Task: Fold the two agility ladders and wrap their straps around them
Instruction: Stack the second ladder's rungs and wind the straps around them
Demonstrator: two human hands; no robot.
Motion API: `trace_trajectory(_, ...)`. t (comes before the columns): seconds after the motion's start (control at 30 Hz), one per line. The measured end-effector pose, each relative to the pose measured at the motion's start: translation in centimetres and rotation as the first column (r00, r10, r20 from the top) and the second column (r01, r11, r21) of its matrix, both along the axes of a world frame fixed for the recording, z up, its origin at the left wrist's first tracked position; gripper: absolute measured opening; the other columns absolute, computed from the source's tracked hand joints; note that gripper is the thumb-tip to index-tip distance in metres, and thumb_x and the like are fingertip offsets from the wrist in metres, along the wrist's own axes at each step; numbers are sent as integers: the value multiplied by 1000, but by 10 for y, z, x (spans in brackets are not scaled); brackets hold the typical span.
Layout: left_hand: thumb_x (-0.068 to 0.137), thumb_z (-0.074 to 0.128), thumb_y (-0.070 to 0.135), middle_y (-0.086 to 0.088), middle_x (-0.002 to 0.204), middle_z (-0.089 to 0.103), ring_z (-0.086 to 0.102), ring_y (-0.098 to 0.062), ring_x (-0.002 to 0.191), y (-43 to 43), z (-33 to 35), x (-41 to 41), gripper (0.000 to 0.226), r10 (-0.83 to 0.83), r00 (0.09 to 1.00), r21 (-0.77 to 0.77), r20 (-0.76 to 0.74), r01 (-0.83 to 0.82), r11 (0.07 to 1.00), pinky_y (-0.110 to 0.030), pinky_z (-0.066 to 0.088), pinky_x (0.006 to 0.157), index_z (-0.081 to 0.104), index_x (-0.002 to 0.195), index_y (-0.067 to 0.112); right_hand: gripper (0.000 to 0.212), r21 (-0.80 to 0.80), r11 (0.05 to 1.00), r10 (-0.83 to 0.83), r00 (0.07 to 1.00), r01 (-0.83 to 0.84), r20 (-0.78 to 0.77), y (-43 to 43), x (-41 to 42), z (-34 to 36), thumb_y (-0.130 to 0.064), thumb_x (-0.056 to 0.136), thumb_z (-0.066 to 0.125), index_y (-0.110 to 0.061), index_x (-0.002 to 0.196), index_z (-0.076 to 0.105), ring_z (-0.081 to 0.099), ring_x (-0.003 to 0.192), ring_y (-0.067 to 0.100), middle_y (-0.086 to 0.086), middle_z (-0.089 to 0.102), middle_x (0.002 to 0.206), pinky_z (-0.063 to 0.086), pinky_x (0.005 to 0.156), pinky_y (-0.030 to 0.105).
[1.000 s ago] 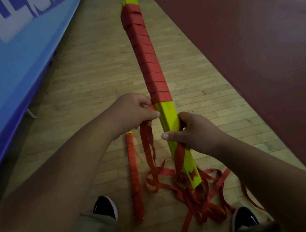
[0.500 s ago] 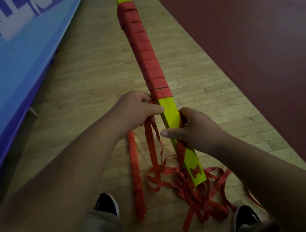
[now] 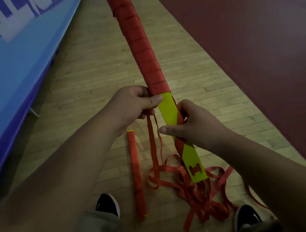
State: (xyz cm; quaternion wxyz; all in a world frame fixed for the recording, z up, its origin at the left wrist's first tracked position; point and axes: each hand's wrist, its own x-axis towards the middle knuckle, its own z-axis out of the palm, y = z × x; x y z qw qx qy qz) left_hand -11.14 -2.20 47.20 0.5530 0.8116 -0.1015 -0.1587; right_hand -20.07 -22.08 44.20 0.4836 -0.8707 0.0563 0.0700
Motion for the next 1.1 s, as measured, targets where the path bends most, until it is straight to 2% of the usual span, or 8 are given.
trace_trajectory(0.2,103,70,13,1,90,74,67,-9,75,15,10,10,14,-73,996,-129,-48,66,989,-30,51,73,78,114,15,46,411,907,154,981,-95,-114,-25,3,11,-52,100,71,-13,123,74,78,113,29,8,82,116,59,107,54)
trace_trajectory(0.4,105,65,19,-6,105,69,61,-17,87,24,13,10,18,-216,976,-240,-25,204,949,-28,55,79,74,119,15,35,608,753,373,924,-250,-82,-37,6,4,-35,112,58,-7,127,73,67,102,26,8,73,112,50,93,43)
trace_trajectory(0.53,102,61,24,-14,110,69,55,-35,104,23,12,6,21,-268,963,-332,-20,246,911,-44,52,92,80,110,21,36,717,619,502,864,-320,-48,-34,5,-1,-31,111,54,-5,125,74,69,110,31,14,74,115,49,108,55)
trace_trajectory(0.67,102,60,21,-19,113,63,52,-36,104,23,9,4,29,-259,966,-385,-16,233,893,-55,45,96,73,124,8,72,802,506,604,795,-318,-65,-28,5,-1,-45,100,70,6,148,57,66,116,35,39,58,140,56,103,49)
trace_trajectory(0.77,101,60,22,-11,110,69,59,-27,96,22,10,5,50,-251,968,-335,-4,235,912,-45,49,91,60,144,-4,77,856,422,662,747,-297,-66,-26,2,-3,-52,93,80,-3,150,62,70,115,34,30,61,145,57,102,51)
trace_trajectory(0.9,105,61,21,-18,116,63,58,-30,100,25,12,7,50,-269,963,-246,20,266,932,-44,49,91,58,149,-2,84,827,461,617,786,-321,-40,-29,3,-3,-52,91,84,10,140,57,71,103,36,26,64,122,56,89,48)
trace_trajectory(0.97,110,61,17,-18,111,61,62,-19,90,26,14,8,43,-232,973,-204,21,231,951,-36,50,83,60,147,-4,76,833,451,598,801,-320,-15,-29,4,-2,-51,92,84,5,136,58,73,98,32,19,69,114,62,82,40)
trace_trajectory(1.1,109,63,14,-1,89,75,69,-11,77,25,14,10,17,-153,988,-123,28,155,980,-30,51,73,80,110,15,44,798,529,498,867,-287,-19,-29,4,-4,-46,95,80,-8,116,73,73,90,24,13,72,104,62,81,37)
